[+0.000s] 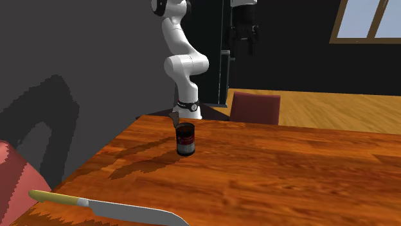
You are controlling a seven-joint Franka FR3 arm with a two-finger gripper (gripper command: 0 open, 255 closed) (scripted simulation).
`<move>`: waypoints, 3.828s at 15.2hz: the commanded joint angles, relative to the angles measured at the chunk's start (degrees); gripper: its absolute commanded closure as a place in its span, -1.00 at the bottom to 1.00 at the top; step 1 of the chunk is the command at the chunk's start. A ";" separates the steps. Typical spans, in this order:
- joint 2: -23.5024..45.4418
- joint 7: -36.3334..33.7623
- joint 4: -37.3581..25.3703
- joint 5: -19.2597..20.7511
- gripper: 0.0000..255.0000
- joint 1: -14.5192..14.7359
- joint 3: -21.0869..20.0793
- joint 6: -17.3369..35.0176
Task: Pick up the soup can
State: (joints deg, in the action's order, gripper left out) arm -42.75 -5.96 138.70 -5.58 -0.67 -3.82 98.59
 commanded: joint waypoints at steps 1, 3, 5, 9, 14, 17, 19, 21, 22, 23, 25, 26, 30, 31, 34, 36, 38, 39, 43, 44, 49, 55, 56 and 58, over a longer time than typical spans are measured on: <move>0.00 0.00 0.00 0.00 -1.00 0.00 0.00 0.00; 1.67 2.81 0.39 1.39 -1.00 -0.93 2.19 1.33; 3.64 5.58 0.51 2.73 -1.00 -1.84 4.34 2.71; 8.43 11.01 -0.13 5.14 -1.00 -3.57 8.55 5.57; 15.82 17.66 -2.54 7.37 -1.00 -5.35 13.58 9.08; 20.89 21.65 -4.83 8.09 -1.00 -6.25 16.42 11.02; 24.49 24.35 -6.70 8.26 -1.00 -6.77 18.23 12.18; 28.27 27.08 -8.85 8.16 -1.00 -7.30 19.92 13.23; 30.22 28.46 -10.03 8.01 -1.00 -7.57 20.73 13.70; 32.20 29.85 -11.27 7.78 -1.00 -7.84 21.50 14.13; 36.28 32.65 -13.97 7.12 -1.00 -8.46 22.92 14.86; 38.37 34.06 -15.42 6.69 -1.00 -8.80 23.56 15.15; 43.92 37.59 -18.83 5.29 -1.00 -9.87 24.86 16.39; 44.25 37.68 -18.39 5.16 -1.00 -9.89 24.86 17.13; 45.30 38.00 -17.15 4.73 -1.00 -9.95 24.87 19.35; 46.07 38.23 -16.39 4.41 -1.00 -9.99 24.87 20.82; 46.29 38.30 -16.18 4.32 -1.00 -10.00 24.87 21.24; 46.15 38.31 -16.10 4.37 1.00 -10.02 24.90 21.18; 46.13 38.33 -16.06 4.38 1.00 -10.03 24.91 21.21; 46.12 38.34 -16.09 4.39 1.00 -10.04 24.92 21.17; 45.89 38.18 -16.54 4.49 1.00 -9.97 24.88 20.51; 43.79 37.55 -19.01 5.34 1.00 -9.86 24.86 16.07; 43.48 37.46 -19.47 5.46 1.00 -9.84 24.84 15.33; 42.89 37.30 -20.41 5.68 1.00 -9.81 24.82 13.84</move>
State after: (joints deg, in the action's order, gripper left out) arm 0.45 31.38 118.85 -0.02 -10.47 20.99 113.29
